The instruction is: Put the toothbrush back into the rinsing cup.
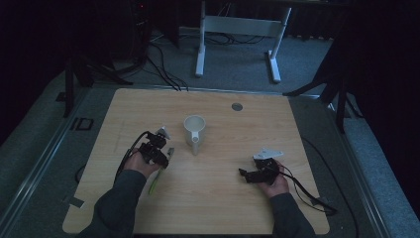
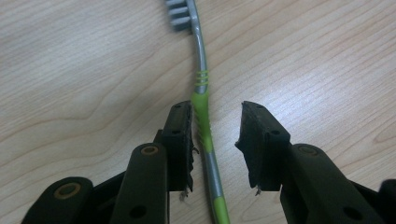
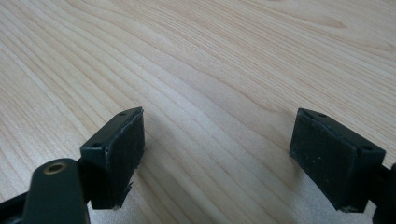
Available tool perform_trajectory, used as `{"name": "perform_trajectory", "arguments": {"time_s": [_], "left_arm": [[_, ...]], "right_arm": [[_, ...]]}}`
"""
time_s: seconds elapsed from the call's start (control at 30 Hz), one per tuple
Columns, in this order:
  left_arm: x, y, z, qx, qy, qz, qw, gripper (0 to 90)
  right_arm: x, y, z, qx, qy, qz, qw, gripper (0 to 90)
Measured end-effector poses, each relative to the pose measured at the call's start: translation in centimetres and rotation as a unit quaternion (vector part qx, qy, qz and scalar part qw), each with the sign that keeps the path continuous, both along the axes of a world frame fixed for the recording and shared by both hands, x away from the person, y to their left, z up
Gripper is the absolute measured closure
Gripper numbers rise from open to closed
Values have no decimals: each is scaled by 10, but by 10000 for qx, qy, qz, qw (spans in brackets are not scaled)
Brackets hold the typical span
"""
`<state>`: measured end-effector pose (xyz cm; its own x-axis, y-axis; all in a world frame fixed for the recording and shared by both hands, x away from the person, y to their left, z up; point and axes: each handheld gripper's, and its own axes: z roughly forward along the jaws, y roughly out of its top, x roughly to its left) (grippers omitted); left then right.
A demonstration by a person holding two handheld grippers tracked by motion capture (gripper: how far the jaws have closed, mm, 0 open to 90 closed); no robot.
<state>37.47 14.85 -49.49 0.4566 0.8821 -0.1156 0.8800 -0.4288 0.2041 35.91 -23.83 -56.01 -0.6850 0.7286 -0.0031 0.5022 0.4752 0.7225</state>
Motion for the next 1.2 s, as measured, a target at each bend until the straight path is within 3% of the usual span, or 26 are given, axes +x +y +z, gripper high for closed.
{"name": "perform_trajectory", "arguments": {"time_s": [0.43,0.93,1.2], "left_arm": [[4,-6,-10,291,146,-14,9995,665],[8,-13,-23,665,139,31,9977,708],[9,-16,-23,723,117,12,9973,759]], "right_arm": [[0,0,0,5,2,-4,10000,176],[0,0,0,4,4,-4,10000,176],[0,0,0,5,4,-5,10000,176]]}}
